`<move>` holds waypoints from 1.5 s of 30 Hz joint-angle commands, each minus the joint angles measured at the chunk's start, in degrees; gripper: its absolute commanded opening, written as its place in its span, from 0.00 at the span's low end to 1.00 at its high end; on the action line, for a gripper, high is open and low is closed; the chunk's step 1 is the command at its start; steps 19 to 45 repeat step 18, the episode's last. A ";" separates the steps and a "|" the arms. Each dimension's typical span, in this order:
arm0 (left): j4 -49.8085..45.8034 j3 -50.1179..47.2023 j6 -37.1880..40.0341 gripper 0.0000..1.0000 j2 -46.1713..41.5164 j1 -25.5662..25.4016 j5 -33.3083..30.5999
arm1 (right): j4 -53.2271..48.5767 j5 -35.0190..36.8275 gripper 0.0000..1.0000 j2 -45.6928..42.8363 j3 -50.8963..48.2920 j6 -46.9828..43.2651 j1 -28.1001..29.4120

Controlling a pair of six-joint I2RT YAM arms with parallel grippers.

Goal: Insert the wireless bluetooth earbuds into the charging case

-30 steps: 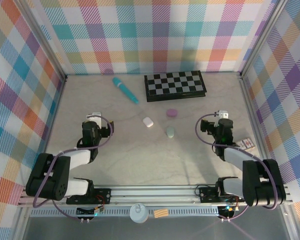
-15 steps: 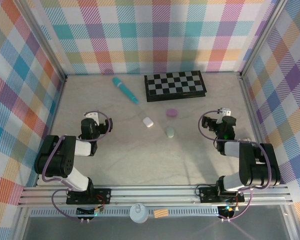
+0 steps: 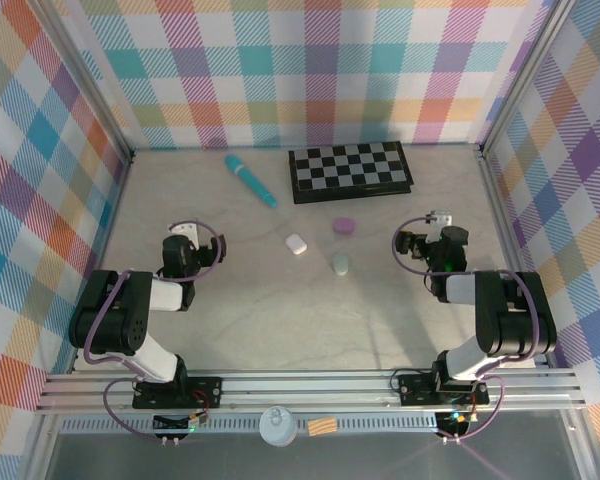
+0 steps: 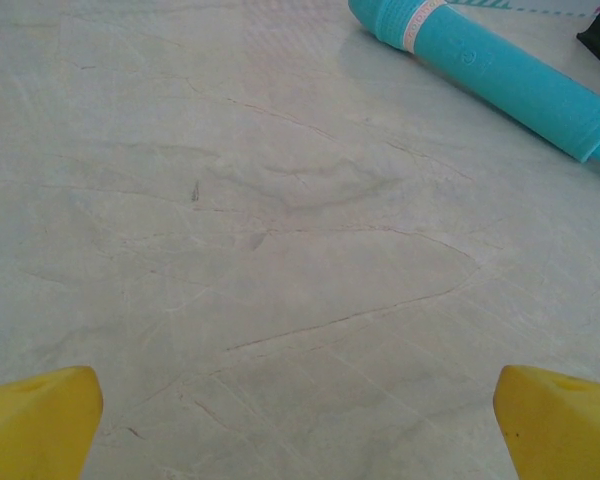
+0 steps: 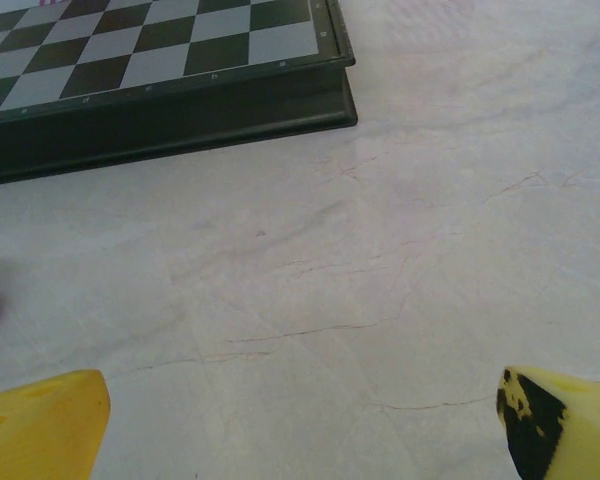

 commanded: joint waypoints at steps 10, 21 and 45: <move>0.07 1.86 0.94 1.00 0.34 -1.04 -1.74 | 2.61 -1.54 0.99 0.15 0.37 -1.12 0.31; 0.15 1.80 0.94 1.00 0.24 -1.13 -1.72 | 4.70 -1.47 0.99 0.21 -0.65 -1.20 0.45; 0.15 1.80 0.94 1.00 0.24 -1.13 -1.72 | 4.70 -1.47 0.99 0.21 -0.65 -1.20 0.45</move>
